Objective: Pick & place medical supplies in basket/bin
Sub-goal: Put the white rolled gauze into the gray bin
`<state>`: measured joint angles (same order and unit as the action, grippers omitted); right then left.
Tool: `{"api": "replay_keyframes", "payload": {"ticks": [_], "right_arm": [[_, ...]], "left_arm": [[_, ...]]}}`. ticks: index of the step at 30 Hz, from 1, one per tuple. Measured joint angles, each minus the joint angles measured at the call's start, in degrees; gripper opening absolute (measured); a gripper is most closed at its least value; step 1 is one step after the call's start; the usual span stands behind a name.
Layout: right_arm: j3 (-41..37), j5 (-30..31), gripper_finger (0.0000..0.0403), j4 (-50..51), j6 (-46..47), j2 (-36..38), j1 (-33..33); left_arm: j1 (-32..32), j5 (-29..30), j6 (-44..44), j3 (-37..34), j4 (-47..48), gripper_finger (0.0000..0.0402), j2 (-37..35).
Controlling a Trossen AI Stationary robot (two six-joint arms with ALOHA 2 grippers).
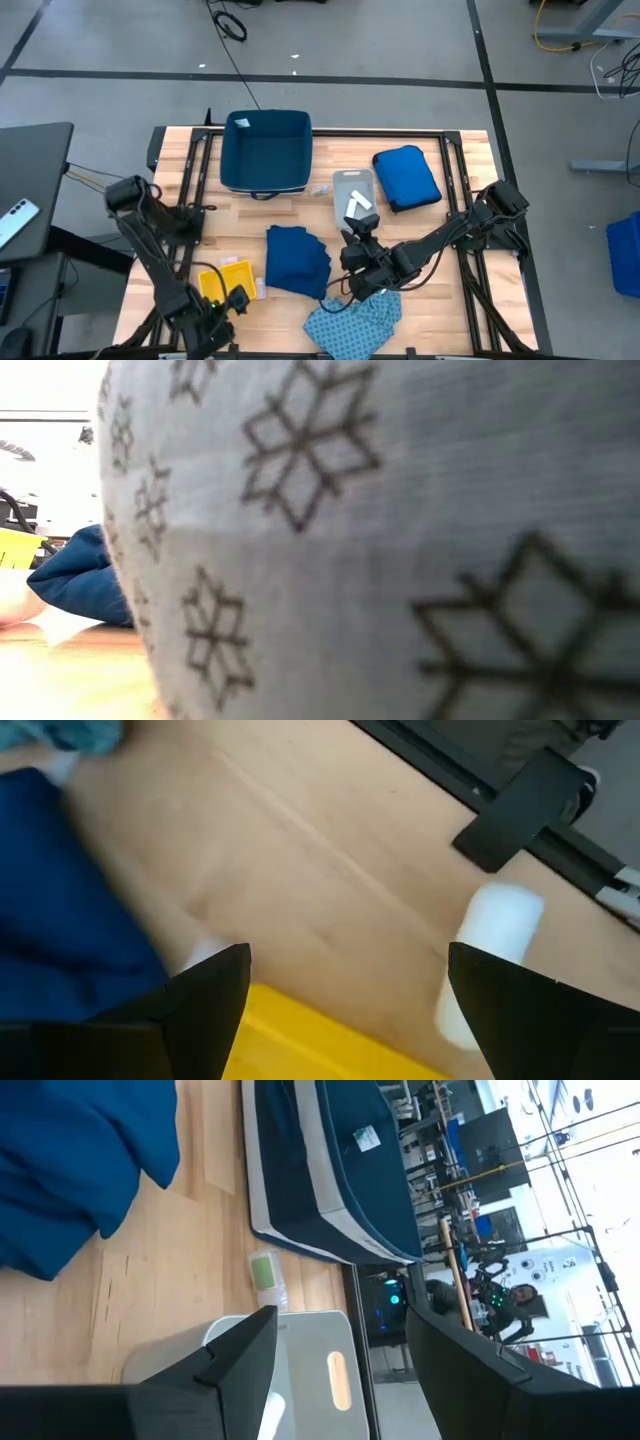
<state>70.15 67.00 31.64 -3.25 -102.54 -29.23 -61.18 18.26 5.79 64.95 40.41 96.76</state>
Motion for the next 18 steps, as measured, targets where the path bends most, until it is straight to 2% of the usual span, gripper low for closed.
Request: {"api": "replay_keyframes", "payload": {"ticks": [6,11,18], "right_arm": [[0.0,0.0,0.0231,0.0,-0.2,0.0,-0.6],[0.0,0.0,0.0231,0.0,-0.1,0.0,-0.6],[0.0,-0.2,0.0231,-0.1,0.0,0.0,-0.8]], "left_arm": [[-1.6,-2.9,4.6,2.3,0.0,0.0335,4.1],[-3.0,-4.4,9.5,2.7,0.0,0.0330,4.8],[-2.9,-8.4,9.5,2.4,0.0,0.0329,8.4]]}}
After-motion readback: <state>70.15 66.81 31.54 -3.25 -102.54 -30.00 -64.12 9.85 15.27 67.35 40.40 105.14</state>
